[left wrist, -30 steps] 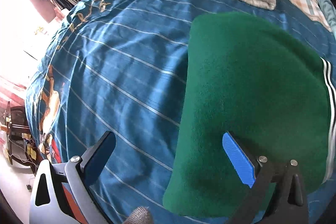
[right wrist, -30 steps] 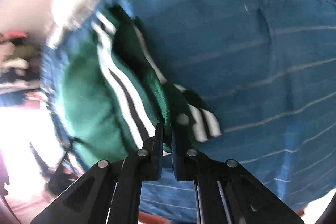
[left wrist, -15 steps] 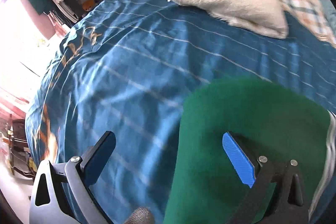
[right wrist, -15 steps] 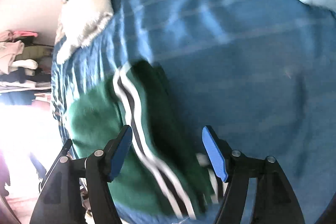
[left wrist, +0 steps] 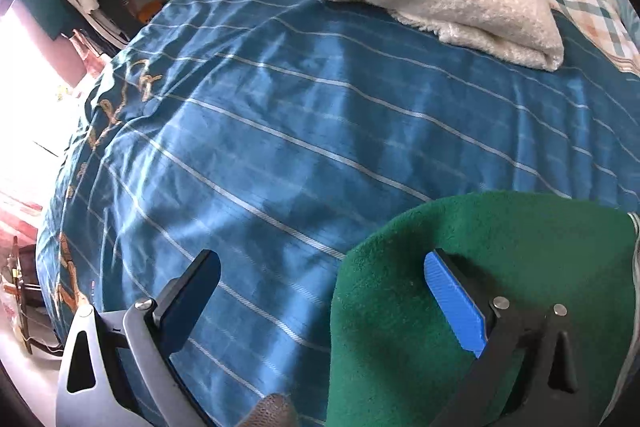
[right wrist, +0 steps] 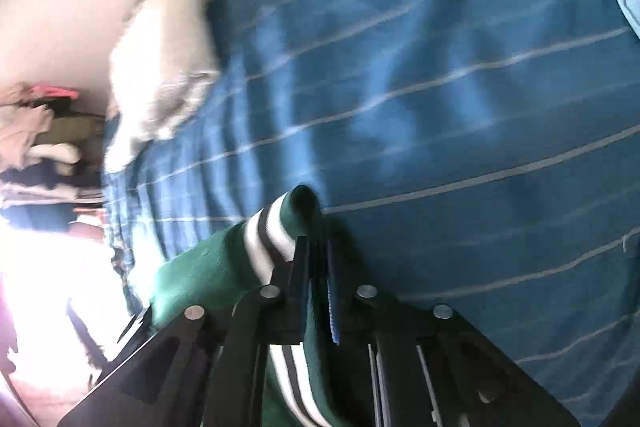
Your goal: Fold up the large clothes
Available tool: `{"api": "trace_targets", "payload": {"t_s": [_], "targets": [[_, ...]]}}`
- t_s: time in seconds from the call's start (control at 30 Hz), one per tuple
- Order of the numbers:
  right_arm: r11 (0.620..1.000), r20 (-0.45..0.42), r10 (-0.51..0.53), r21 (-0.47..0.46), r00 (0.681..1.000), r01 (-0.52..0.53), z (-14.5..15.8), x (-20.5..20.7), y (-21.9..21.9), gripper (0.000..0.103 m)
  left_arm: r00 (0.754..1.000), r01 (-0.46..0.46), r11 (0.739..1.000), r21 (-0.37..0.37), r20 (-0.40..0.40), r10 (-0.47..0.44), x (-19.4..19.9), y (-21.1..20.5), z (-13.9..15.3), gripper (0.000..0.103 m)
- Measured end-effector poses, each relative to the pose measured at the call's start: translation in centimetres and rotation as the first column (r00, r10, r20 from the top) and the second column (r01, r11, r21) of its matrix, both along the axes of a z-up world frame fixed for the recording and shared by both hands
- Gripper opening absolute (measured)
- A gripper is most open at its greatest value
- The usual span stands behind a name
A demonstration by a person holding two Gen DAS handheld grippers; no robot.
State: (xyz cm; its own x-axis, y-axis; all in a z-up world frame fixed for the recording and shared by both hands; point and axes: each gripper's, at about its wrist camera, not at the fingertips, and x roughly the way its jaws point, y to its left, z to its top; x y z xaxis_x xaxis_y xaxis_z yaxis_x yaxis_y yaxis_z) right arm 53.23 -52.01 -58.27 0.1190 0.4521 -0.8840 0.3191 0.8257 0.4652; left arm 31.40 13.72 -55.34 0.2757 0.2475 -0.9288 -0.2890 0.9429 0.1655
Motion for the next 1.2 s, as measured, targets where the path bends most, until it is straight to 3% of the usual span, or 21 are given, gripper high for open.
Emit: {"api": "trace_targets", "payload": {"t_s": [0.03,0.1,0.17,0.23,0.27,0.3,0.4,0.5,0.53,0.63,0.67,0.7,0.8,0.87,0.9,0.93,1.2], "targets": [[1.0,-0.07,0.023,-0.011,0.997,-0.023,-1.3,0.2,-0.1,0.002,1.0,-0.009,1.0,0.003,0.0,0.009,-0.2,0.2,0.3,0.103],[0.996,-0.155,0.012,0.086,0.988,0.001,-2.2,-0.5,-1.1,0.002,0.999,-0.048,0.999,0.004,0.003,0.048,-1.5,1.0,1.5,0.103],[0.992,-0.131,0.031,0.129,0.991,-0.014,-0.1,-2.1,-2.3,0.007,0.995,-0.097,0.995,0.011,0.026,0.097,-4.0,2.3,3.2,0.103],[0.993,-0.094,0.049,0.115,0.994,-0.038,2.6,-4.6,-4.0,0.04,0.987,-0.16,0.986,0.039,0.03,0.159,-7.5,3.5,4.2,0.103],[0.99,-0.092,0.041,0.137,0.995,-0.028,3.5,-6.0,-4.7,0.073,0.982,-0.19,0.98,0.055,0.023,0.189,-9.5,4.0,4.3,0.103],[0.986,-0.103,0.023,0.167,0.994,-0.006,4.0,-7.8,-5.6,0.083,0.976,-0.216,0.974,0.072,0.003,0.216,-11.5,4.4,4.0,0.103],[0.965,-0.207,-0.01,0.256,0.978,0.064,3.9,-12.8,-7.2,0.083,0.961,-0.246,0.96,0.133,-0.094,0.259,-16.6,4.4,0.9,0.103],[0.952,-0.279,-0.01,0.292,0.96,0.095,2.0,-17.1,-6.7,0.083,0.936,-0.273,0.953,0.13,-0.195,0.295,-20.6,4.1,-3.5,0.103],[0.953,-0.303,-0.016,0.283,0.953,0.106,1.2,-17.9,-6.2,0.083,0.93,-0.29,0.95,0.118,-0.2,0.309,-21.5,4.0,-4.5,0.103],[0.936,-0.324,-0.019,0.327,0.946,0.131,-0.7,-19.8,-4.2,0.078,0.889,-0.431,0.902,-0.028,-0.186,0.419,-23.4,5.9,-6.7,0.103],[0.943,-0.312,-0.021,0.309,0.95,0.122,-0.7,-20.2,-3.3,0.045,0.885,-0.441,0.897,-0.042,-0.184,0.427,-23.4,6.2,-7.1,0.103],[0.958,-0.29,-0.03,0.265,0.957,0.11,-0.1,-20.5,-2.7,0.028,0.891,-0.429,0.903,-0.03,-0.179,0.417,-23.1,6.1,-7.3,0.103],[0.967,-0.223,-0.081,0.22,0.972,0.131,2.6,-21.0,-2.6,0.022,0.912,-0.376,0.926,0.02,-0.168,0.374,-22.2,5.2,-7.3,0.103],[0.968,-0.17,-0.116,0.202,0.979,0.15,5.8,-21.7,-3.7,0.016,0.913,-0.378,0.926,0.012,-0.161,0.375,-22.1,5.3,-7.5,0.103],[0.97,-0.155,-0.132,0.185,0.979,0.16,6.7,-21.8,-4.3,0.009,0.913,-0.382,0.924,0.002,-0.156,0.377,-22.1,5.4,-7.5,0.103],[0.969,-0.158,-0.137,0.182,0.978,0.165,7.0,-22.1,-5.2,0.008,0.913,-0.385,0.923,-0.006,-0.151,0.38,-22.1,5.5,-7.6,0.103],[0.998,-0.302,-0.051,0.007,0.952,0.055,-0.8,-21.8,-4.8,0.008,0.899,-0.402,0.914,-0.054,-0.209,0.384,-21.3,7.7,-6.4,0.103]]}}
